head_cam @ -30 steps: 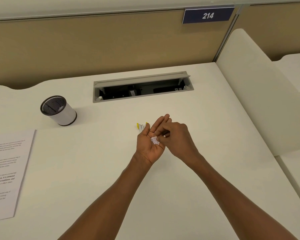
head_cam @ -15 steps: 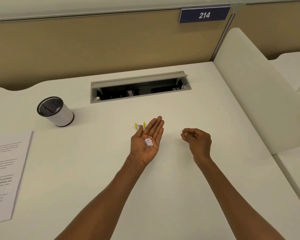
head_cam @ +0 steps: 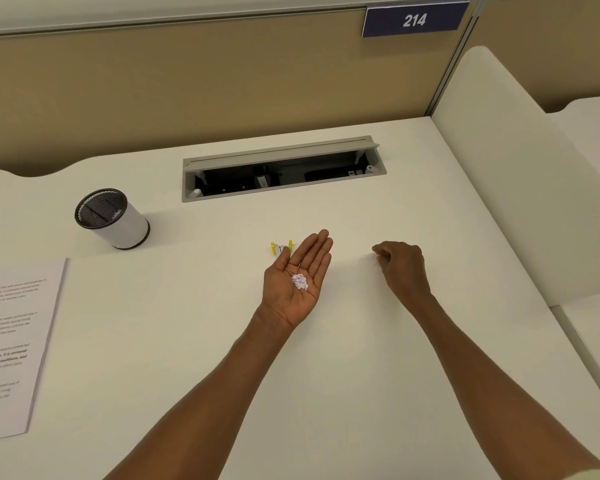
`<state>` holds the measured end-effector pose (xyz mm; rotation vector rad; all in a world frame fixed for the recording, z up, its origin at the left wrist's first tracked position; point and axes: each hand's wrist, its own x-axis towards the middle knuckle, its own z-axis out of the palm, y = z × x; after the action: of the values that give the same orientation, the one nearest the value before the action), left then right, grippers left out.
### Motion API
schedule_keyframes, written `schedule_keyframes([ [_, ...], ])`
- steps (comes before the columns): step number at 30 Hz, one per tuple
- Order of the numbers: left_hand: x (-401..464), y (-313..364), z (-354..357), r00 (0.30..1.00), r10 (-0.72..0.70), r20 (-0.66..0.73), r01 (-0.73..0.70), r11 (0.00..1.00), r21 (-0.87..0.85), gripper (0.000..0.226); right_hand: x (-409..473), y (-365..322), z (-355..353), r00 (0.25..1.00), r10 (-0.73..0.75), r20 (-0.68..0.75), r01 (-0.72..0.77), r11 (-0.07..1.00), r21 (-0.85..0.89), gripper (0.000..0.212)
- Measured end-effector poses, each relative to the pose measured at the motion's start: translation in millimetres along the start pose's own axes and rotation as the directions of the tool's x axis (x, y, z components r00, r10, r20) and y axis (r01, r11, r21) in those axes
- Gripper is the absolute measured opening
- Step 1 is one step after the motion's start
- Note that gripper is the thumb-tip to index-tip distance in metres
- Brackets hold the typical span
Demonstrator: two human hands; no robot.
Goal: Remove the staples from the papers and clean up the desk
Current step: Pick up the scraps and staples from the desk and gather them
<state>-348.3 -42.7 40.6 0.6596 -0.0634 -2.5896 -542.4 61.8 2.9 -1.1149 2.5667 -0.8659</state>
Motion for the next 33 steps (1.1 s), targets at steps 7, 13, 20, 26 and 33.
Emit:
schedule_keyframes([
  [7, 0.2, 0.4, -2.3, 1.000, 0.001, 0.000, -0.001, 1.000, -0.006, 0.053, -40.2, 12.5, 25.0, 1.000, -0.011, 0.003, 0.011, 0.978, -0.210, 0.050],
  [13, 0.4, -2.1, -4.2, 1.000, 0.003, -0.001, -0.003, 1.000, 0.001, 0.052, -48.8, -0.1, 60.0, 0.987, -0.028, 0.159, 0.080, 0.940, -0.332, 0.078],
  [20, -2.1, 2.1, -0.3, 1.000, 0.006, 0.002, -0.006, 1.000, 0.018, 0.052, -29.8, -7.3, 53.9, 0.990, -0.142, 0.023, 0.143, 0.953, -0.266, 0.054],
  [26, -1.9, 0.9, -0.4, 1.000, -0.002, 0.000, 0.002, 1.000, 0.015, 0.052, -25.7, 15.8, 38.3, 0.875, -0.429, 0.223, 0.483, 0.786, -0.385, 0.050],
  [33, -0.7, -7.6, 4.2, 1.000, -0.025, 0.014, 0.025, 1.000, 0.016, 0.053, -10.0, 18.7, 13.2, 0.819, -0.472, 0.327, 0.574, 0.679, -0.458, 0.016],
])
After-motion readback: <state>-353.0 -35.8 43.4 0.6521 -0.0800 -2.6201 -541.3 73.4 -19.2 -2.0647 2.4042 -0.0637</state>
